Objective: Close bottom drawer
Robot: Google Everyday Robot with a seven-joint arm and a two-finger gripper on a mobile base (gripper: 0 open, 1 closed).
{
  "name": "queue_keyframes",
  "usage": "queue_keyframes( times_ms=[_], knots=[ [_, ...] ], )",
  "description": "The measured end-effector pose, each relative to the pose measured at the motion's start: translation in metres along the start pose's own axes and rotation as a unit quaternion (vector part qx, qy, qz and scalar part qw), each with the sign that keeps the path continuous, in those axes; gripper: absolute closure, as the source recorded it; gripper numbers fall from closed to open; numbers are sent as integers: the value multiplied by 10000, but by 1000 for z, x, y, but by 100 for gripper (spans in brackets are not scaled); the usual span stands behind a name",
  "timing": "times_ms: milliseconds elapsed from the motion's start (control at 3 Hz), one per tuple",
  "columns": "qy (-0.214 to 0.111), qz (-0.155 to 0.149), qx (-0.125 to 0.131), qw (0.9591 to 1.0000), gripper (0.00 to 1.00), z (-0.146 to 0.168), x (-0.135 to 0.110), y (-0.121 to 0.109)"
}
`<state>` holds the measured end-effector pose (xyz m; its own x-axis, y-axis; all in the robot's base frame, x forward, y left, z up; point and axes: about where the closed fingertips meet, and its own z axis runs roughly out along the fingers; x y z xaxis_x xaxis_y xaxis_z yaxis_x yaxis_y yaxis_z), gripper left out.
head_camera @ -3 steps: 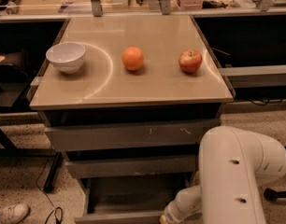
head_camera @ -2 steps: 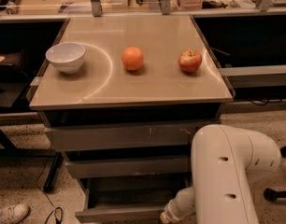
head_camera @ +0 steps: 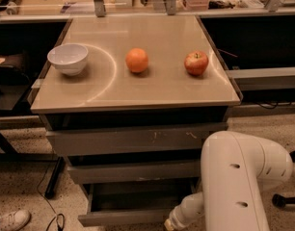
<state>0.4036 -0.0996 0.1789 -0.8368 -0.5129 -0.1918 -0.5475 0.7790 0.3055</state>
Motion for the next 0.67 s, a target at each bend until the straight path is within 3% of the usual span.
queue_keyframes(
  times_ms=[333,667],
  knots=[
    [-332,55,209,9992,100,-3,-26,-20],
    [-390,70,242,9989,100,-4,-29,-22]
  ],
)
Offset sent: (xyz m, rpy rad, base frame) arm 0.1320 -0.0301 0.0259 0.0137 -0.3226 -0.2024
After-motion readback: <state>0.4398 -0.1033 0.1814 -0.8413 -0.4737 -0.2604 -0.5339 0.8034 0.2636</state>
